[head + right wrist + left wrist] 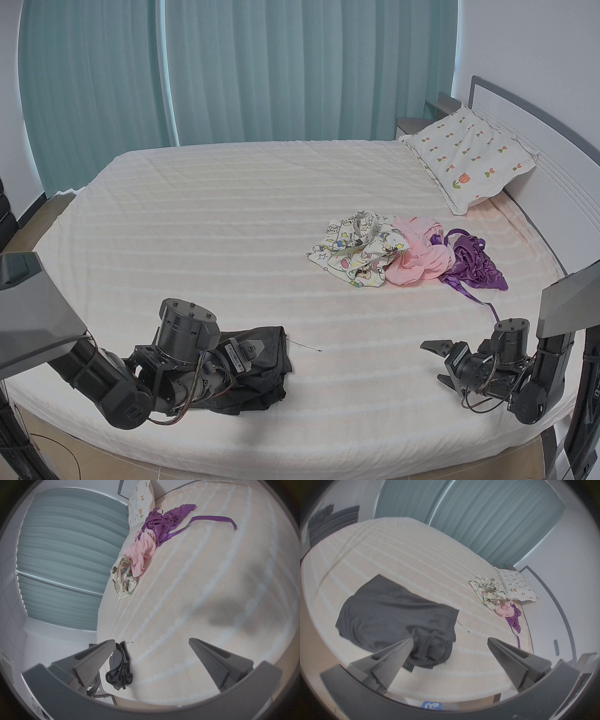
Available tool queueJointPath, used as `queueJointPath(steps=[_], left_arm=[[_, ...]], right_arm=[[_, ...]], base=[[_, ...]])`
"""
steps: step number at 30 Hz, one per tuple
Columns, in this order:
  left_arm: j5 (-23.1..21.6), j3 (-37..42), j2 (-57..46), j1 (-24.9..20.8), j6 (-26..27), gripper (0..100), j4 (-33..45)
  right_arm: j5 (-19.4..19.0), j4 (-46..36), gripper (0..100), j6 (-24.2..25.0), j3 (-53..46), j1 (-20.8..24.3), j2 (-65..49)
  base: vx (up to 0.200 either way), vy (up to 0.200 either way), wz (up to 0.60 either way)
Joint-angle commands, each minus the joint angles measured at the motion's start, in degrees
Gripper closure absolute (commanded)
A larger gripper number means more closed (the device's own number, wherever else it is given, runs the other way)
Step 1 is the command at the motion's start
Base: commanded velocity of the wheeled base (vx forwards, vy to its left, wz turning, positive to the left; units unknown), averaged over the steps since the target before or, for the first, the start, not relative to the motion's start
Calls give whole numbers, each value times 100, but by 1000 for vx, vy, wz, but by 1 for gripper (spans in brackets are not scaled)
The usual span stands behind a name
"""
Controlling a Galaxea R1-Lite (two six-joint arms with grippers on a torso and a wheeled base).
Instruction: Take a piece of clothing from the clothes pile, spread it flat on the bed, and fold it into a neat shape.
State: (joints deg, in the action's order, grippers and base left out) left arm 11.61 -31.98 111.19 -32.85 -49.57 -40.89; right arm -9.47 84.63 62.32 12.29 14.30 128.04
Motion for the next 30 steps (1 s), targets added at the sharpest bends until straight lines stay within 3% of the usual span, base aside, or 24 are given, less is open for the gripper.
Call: queueJointPath(steps=[1, 7, 15, 21, 30], left_arm=[[-150, 253, -282, 104, -422, 0, 116], [-194, 394, -247, 218, -809, 0, 248], [-589, 745, -528, 306, -835, 0, 204], [-1257, 666, -458, 1027, -835, 0, 204], [-1811, 693, -379, 1695, -818, 0, 195]], right_arm=[[-2, 1, 0, 0, -42, 11, 2], [-2, 80, 0, 0, -139, 55, 55], [16, 221, 0, -9, -174, 47, 169], [24, 221, 0, -44, -174, 55, 160], [68, 212, 0, -159, -77, 310, 107]], base=[[0, 0, 0], [0, 0, 0], [0, 0, 0], [0, 167, 0], [0, 200, 0]])
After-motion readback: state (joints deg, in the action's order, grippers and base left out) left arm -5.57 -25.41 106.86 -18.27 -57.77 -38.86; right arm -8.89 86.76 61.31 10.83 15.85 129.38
